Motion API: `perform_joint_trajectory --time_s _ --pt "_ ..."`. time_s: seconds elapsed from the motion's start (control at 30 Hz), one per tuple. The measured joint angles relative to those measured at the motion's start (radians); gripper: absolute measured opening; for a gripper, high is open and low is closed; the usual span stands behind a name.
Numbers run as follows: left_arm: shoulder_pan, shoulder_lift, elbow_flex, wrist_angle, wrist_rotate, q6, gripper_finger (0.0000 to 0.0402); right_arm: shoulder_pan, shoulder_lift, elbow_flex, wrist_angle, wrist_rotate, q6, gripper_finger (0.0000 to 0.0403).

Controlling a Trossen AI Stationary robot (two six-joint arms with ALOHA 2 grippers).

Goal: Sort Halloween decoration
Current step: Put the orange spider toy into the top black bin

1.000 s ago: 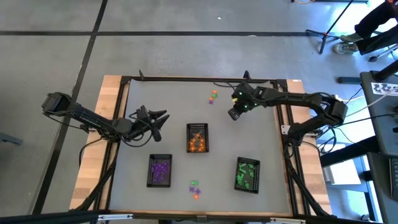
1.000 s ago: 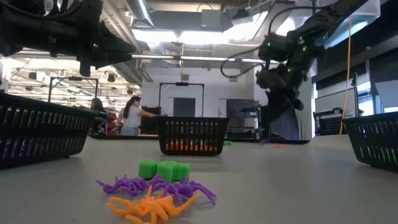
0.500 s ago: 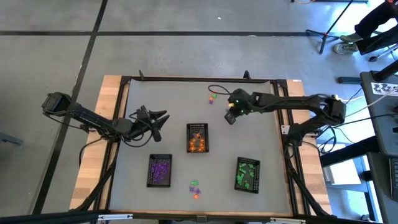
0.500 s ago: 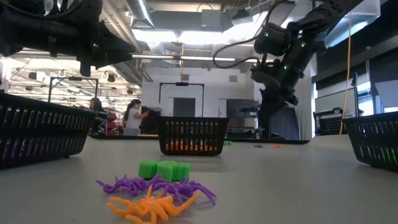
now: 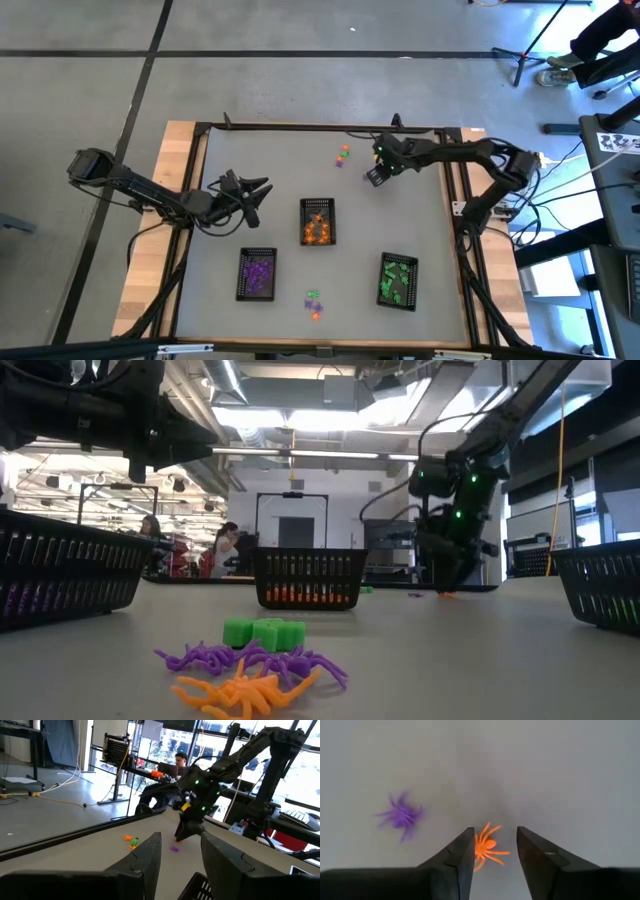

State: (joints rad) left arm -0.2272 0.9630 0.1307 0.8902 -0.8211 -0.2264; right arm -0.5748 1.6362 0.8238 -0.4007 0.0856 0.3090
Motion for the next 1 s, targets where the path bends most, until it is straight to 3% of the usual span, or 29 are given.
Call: perform_joint_trajectory --time_s 0.23,0.53,1.0 --pt "0.0 0.0 0.0 0.0 0.0 0.0 0.0131 -0.001 0.05 0.005 0.009 -0.014 -0.025 0.0118" --pt "0.0 0.0 0.0 0.0 0.0 0.0 0.0131 -0.001 0.017 0.001 -0.011 -0.017 -0.03 0.0008" --pt "0.0 0.0 0.0 0.0 0.0 0.0 0.0131 0.05 -0.148 -0.003 -0.061 -0.052 -0.004 0.0001"
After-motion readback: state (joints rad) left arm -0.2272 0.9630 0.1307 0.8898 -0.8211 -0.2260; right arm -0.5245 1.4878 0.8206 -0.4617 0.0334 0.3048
